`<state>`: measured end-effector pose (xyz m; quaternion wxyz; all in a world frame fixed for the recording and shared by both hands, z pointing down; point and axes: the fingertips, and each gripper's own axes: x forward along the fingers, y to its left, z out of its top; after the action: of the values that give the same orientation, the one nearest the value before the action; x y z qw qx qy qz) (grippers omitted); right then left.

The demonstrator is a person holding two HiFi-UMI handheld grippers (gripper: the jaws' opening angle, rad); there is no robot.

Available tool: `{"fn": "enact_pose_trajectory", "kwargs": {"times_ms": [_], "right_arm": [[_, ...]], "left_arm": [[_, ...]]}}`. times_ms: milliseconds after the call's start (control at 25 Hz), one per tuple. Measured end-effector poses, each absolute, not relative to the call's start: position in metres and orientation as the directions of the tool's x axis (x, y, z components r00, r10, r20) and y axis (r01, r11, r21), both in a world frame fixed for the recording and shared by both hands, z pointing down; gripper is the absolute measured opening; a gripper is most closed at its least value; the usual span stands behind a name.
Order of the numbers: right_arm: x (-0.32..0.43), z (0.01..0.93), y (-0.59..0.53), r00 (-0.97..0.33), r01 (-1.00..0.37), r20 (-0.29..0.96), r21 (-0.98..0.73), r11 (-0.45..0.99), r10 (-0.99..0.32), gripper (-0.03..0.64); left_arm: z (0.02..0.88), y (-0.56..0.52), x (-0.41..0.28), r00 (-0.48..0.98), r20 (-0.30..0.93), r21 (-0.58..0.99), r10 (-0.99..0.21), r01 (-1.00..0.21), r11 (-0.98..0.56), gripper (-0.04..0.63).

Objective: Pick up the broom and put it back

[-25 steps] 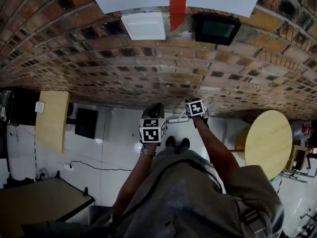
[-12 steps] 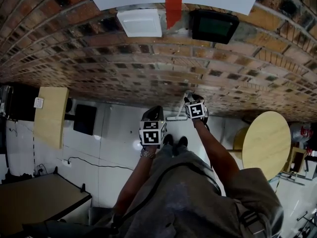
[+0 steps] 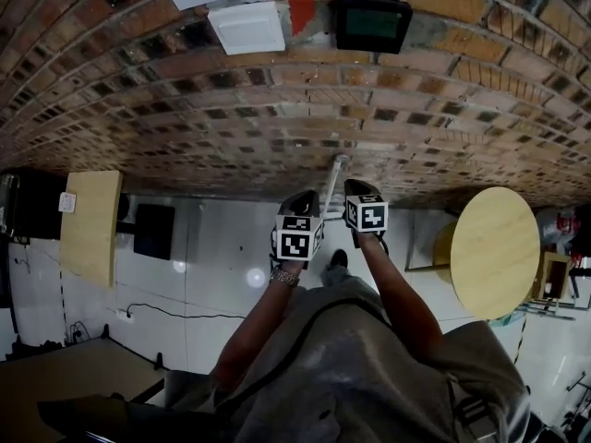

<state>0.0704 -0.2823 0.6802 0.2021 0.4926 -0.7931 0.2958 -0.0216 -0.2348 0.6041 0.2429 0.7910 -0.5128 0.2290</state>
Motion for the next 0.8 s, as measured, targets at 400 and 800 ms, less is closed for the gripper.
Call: {"fn": "enact_pose_trajectory", "kwargs": {"times_ms": [400,800], "right_arm": [[0.017,0.616,-0.180,-0.441,-0.898,0.533,-0.277,0.343,-0.722,0.011],[-0.059,0.607,-0.044,-0.503,-0.864,0.536,-0.281,0.418,-0.678,0.011]], "left_arm": [[0.583,-0.165,-0.046,0.470,0.542,0.166,-0.696,-0.872,-0.460,0.005],[0.608,-0.060,-0.096,0.508,0.566,0.243,-0.649,-0.855,-0.458,0.005]]}}
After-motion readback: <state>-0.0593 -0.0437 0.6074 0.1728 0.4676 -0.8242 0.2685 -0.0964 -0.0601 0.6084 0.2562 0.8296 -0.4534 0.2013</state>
